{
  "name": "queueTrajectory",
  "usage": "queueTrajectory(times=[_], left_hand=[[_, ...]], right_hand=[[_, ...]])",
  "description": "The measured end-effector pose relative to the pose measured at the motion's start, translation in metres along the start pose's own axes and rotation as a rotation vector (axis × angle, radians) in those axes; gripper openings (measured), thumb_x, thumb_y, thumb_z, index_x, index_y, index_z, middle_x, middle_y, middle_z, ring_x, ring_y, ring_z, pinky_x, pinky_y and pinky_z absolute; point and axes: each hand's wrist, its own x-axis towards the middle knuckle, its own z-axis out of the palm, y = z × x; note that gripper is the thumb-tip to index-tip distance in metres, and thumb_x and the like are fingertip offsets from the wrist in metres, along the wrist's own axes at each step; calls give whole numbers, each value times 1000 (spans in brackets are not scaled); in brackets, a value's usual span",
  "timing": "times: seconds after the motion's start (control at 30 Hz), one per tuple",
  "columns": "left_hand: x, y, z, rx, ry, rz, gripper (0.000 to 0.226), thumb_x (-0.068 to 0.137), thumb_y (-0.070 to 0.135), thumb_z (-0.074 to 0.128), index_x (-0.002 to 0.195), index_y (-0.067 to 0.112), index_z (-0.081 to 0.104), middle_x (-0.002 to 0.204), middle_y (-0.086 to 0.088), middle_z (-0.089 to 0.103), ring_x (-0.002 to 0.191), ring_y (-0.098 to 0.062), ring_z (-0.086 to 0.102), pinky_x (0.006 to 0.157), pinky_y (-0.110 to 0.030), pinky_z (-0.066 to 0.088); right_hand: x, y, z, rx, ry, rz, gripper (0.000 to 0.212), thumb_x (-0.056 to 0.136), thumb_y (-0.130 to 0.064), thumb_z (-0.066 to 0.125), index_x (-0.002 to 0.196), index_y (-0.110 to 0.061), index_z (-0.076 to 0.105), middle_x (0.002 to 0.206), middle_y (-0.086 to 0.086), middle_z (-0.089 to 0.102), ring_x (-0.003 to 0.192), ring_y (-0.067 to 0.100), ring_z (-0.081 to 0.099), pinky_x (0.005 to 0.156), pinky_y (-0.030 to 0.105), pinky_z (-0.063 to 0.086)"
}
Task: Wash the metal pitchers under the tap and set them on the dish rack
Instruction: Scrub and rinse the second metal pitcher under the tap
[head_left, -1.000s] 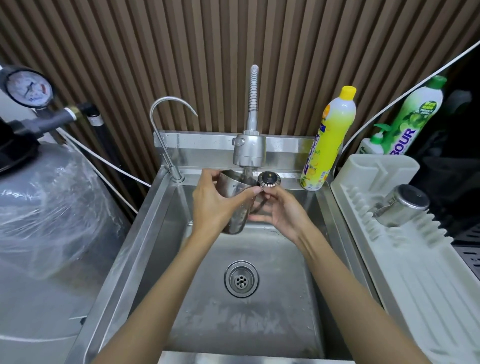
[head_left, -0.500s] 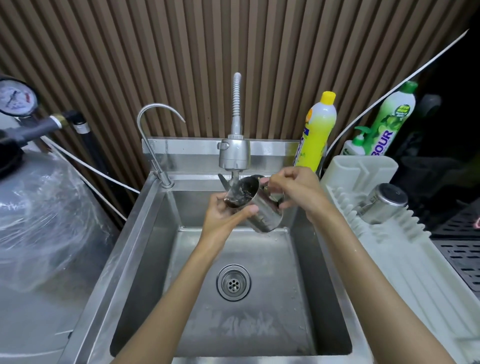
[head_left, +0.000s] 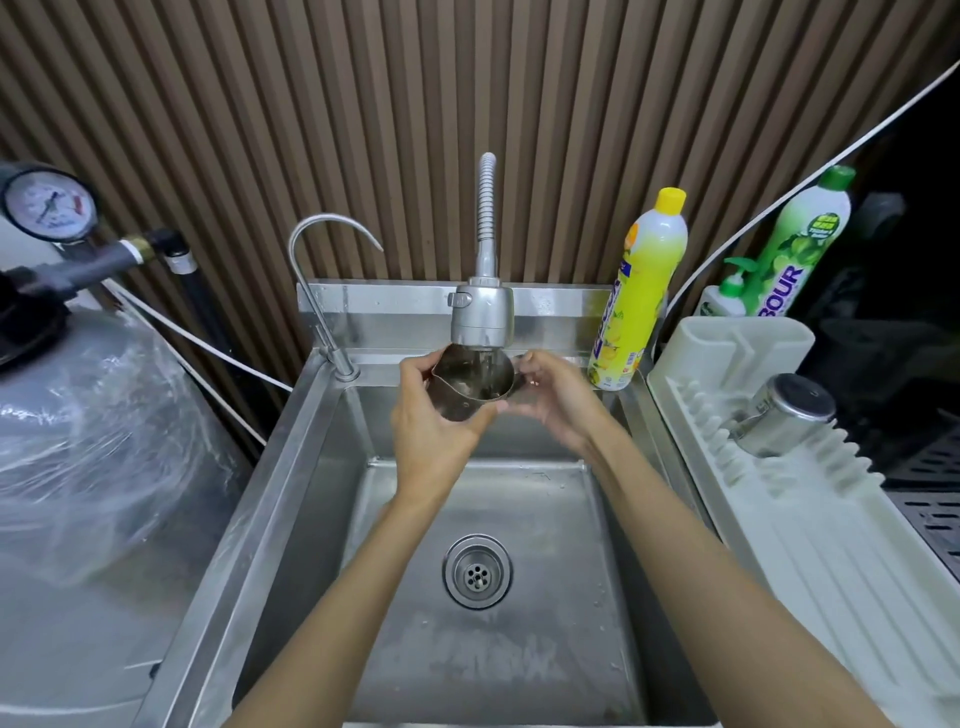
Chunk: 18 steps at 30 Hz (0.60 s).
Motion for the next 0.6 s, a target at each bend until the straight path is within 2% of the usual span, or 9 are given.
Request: queueTrajectory(times=[0.07,0.13,0.2,0.3,0.37,0.47,0.53,0.6], left_hand=[[3,0,-4,116,0,-37,69,56,25,87,111,14,48,110,1,59,106,-12,53,81,-9,37],[3,1,-4,183,-4,-66,71,54,36,87,110,17,49,110,0,59,108,-16,52,85,-20,39],[3,4,-4,232,-34,-91,71,53,44,86,108,17,50,104,4,57,104,-15,52,84,-24,42],[7,5,-3,250,-93,-172,67,53,50,84,101,16,50,95,7,56,94,-12,54,81,-25,45],[8,0,-4,119,-111,-315,59,55,48,84,93,16,52,91,5,62,89,-12,59,78,-23,46],[-1,-15,-1,-237,-147,-546,56,52,45,86,88,14,57,93,-4,68,83,-14,63,78,-23,50],[-10,-23,4,-435,-179,-589,62,45,42,85,91,11,56,92,-7,68,84,-18,63,83,-30,51],[-16,-27,11,-541,-200,-559,59,47,29,86,92,12,53,92,-6,68,86,-17,63,86,-30,51]], right_hand=[[-5,11,0,23,-9,60,26,89,0,35,67,-10,43,56,0,56,57,15,61,68,46,58],[-9,22,-2,41,-7,112,26,90,-4,35,66,-11,42,49,-4,54,54,14,62,72,49,55],[-14,29,-4,29,-4,139,26,90,-8,36,64,-13,39,53,-2,53,56,16,63,66,46,58],[-20,29,-13,-34,48,140,26,90,-10,40,64,-11,41,70,7,48,57,20,65,55,41,58],[-22,18,-17,-155,71,142,22,91,-11,44,69,-8,46,76,9,54,63,25,68,51,42,58],[-24,-8,-15,-431,104,136,18,89,-14,51,82,1,60,78,4,61,64,25,71,43,38,56],[-24,-25,-11,-638,139,101,19,86,-15,55,76,-2,64,79,4,66,55,18,68,39,34,55],[-20,-37,-9,-796,162,57,19,85,-17,58,75,-3,65,80,4,71,60,15,70,43,32,56]])
